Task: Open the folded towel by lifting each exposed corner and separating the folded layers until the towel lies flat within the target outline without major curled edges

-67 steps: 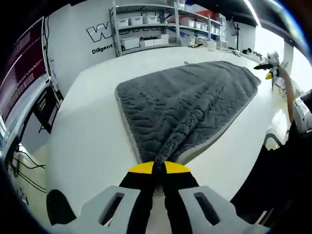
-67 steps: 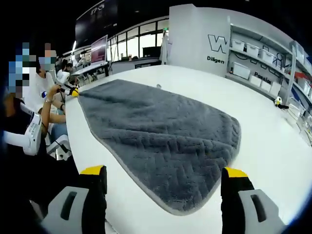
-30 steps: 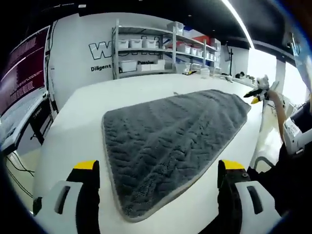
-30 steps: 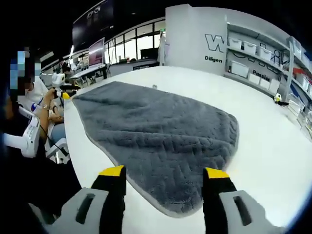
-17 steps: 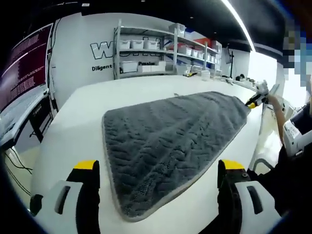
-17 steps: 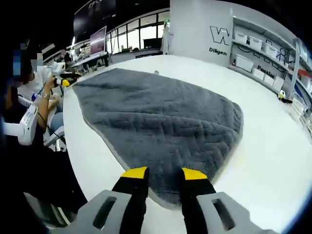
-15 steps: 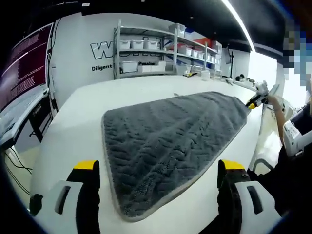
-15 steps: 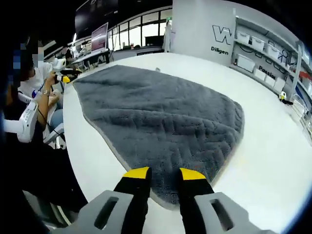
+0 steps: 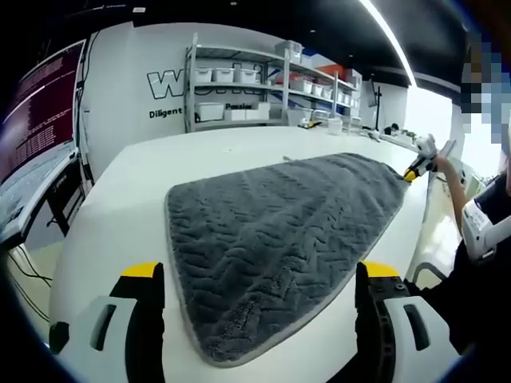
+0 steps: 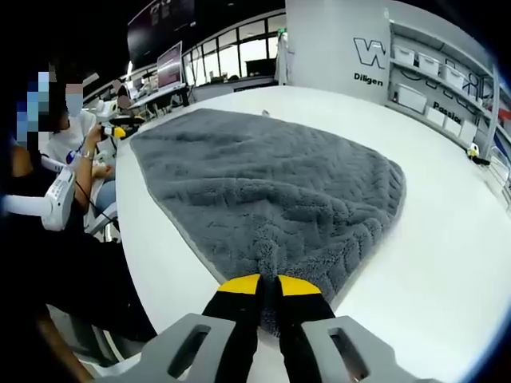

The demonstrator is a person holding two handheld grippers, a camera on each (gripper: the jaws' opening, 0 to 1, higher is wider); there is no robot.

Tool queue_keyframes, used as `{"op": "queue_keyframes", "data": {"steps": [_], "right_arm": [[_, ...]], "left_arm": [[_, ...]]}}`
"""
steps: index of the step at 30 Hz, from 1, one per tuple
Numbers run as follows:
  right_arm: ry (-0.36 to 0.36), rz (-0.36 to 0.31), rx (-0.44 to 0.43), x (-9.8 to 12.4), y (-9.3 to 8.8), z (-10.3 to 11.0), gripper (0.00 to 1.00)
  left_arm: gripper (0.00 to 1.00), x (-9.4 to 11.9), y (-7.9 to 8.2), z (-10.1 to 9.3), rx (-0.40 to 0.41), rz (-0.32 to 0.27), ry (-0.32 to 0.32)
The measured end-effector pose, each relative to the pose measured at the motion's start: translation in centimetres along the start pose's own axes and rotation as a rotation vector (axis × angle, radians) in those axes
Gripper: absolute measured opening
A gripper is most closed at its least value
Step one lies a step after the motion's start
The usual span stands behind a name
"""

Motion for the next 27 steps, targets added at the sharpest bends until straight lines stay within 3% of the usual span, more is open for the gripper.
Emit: {"op": "queue_keyframes", "data": {"steps": [13,27], "right_arm": [[0.052,0.051,0.001,0.7,-1.2,0.2,0.02],[0.055,0.122,0.013,1.2,-1.9,0.2,0.02]], "left_arm": [[0.98,-0.1,0.2,0.0,-0.005,0.004,0.004],[0.97,-0.1,0.1,0.2,-0.001,0.005,0.010]]}}
Point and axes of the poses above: the point that each gripper's makers call its tool centre point, and the gripper's own axes: x roughly backward along the fingers, z roughly to its left, y roughly out of its top, the point moved 1 cm from there along x, roughly backward along the fingers, and after that the axes turned 9 degrees about z, right-handed, at the moved point
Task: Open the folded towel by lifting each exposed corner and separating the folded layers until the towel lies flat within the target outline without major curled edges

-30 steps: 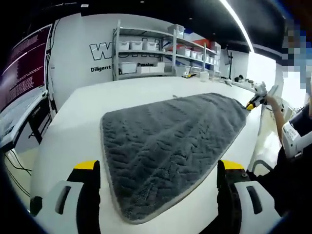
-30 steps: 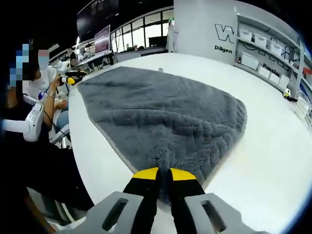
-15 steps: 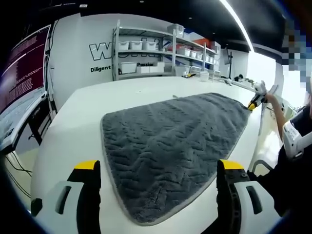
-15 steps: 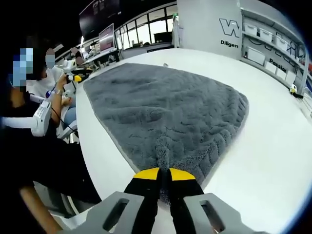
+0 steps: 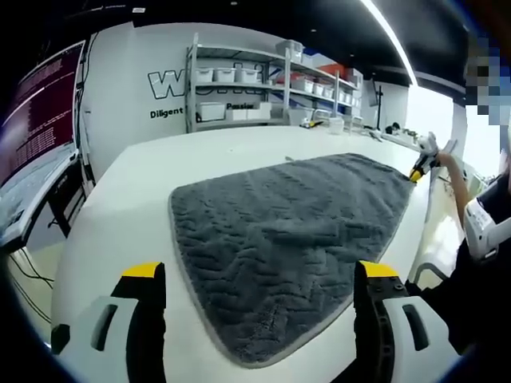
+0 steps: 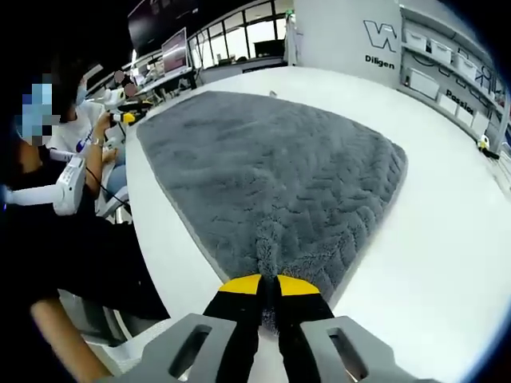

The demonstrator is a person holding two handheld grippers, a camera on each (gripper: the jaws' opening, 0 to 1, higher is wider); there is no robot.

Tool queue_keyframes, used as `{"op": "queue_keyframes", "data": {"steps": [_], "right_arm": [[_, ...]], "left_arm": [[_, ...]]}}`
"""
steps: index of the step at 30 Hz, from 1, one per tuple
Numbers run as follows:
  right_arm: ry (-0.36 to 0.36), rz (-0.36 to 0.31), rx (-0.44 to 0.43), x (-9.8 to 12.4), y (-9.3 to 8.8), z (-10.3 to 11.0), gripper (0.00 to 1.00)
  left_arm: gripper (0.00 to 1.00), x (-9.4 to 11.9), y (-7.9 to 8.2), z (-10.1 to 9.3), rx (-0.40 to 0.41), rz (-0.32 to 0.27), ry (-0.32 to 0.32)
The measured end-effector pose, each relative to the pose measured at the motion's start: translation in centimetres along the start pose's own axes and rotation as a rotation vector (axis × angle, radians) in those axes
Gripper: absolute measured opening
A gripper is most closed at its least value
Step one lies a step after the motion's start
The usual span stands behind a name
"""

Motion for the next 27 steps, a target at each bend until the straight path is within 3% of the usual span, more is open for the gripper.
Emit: {"op": "queue_keyframes", "data": {"steps": [12,16,24,27], "right_arm": [[0.012,-0.013,-0.030,0.3,-0.2,0.1,0.06],[-0.001,-0.046,-0.020,0.7,-0.2,-0.2,0.23],[-0.040,-0.163,-0.075,2.1,0.7,-1.5,0.46],[-0.057,-0.245,-0.131,2.4,2.1,-2.7,0.66]], "left_arm": [[0.96,0.2,-0.1,0.5,0.013,-0.010,0.011],[0.96,0.2,0.2,0.7,0.020,-0.021,0.012],[0.96,-0.4,1.0,0.8,0.027,-0.041,0.014],[0.96,-0.9,1.8,0.8,0.029,-0.053,0.000]]}}
Point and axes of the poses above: the point that each gripper's makers call its tool centre point, and the gripper's own axes: x roughly backward along the fingers, z roughly to its left, y roughly out of its top, the point moved 1 cm from there along x, roughly backward along the fingers, and after that the axes turned 9 degrees about z, right-handed, at the moved point
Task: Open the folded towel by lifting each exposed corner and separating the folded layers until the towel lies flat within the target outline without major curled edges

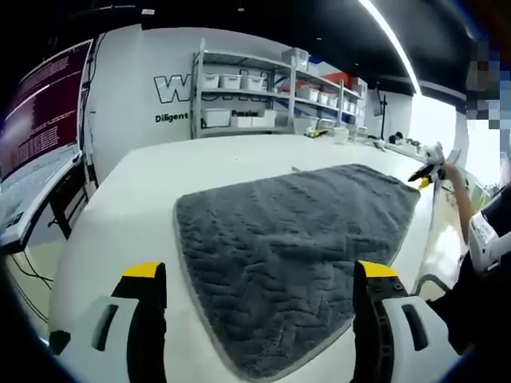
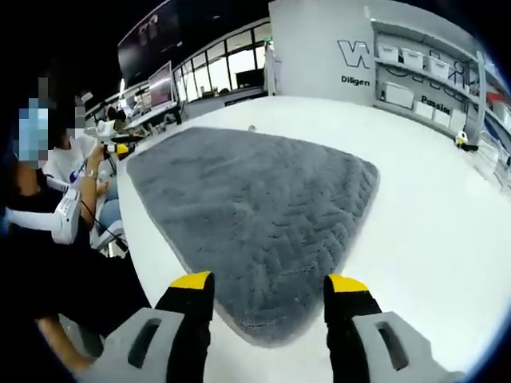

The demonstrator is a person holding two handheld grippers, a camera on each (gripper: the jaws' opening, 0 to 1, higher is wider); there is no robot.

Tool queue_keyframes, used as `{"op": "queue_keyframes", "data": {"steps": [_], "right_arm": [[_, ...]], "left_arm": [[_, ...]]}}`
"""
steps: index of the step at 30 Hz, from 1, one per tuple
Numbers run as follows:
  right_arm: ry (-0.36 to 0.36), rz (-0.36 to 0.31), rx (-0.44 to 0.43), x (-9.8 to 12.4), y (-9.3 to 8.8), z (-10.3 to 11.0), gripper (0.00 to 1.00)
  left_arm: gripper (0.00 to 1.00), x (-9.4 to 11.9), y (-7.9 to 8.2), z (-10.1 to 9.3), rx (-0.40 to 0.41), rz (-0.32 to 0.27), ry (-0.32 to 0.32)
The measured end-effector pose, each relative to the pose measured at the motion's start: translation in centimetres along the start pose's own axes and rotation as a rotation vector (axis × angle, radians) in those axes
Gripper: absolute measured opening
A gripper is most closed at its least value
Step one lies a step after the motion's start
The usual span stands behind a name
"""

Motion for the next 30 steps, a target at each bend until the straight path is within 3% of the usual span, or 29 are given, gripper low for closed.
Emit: {"op": "queue_keyframes", "data": {"steps": [4,7,13,24,30], "right_arm": [[-0.012,-0.063,-0.026,-0.4,1.5,-0.8,0.80],[-0.030,-0.094,-0.055,-0.8,2.7,-1.7,1.00],[-0.038,-0.087,-0.042,-1.8,4.3,-2.4,1.00],[-0.058,-0.093,-0.009,-2.9,9.5,-3.8,1.00],[-0.064,-0.102,0.017,-3.9,12.0,-3.9,1.00]], "left_arm": [[0.94,-0.8,1.1,0.1,0.000,-0.020,-0.005],[0.94,-1.3,1.7,0.3,0.000,-0.020,-0.015],[0.95,-3.0,3.1,0.6,-0.002,-0.016,-0.034],[0.98,-6.7,6.3,1.7,-0.039,-0.037,-0.068],[0.99,-8.4,7.5,2.5,-0.079,-0.011,-0.054]]}}
Point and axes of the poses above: the point that each gripper's makers call its tool centre point, and the gripper's own axes: x roughly backward along the fingers, z roughly to its left, y roughly out of its top, the point moved 1 cm from there along x, roughly backward along the fingers, and after that the axes turned 9 degrees about z, right-handed, at the moved point
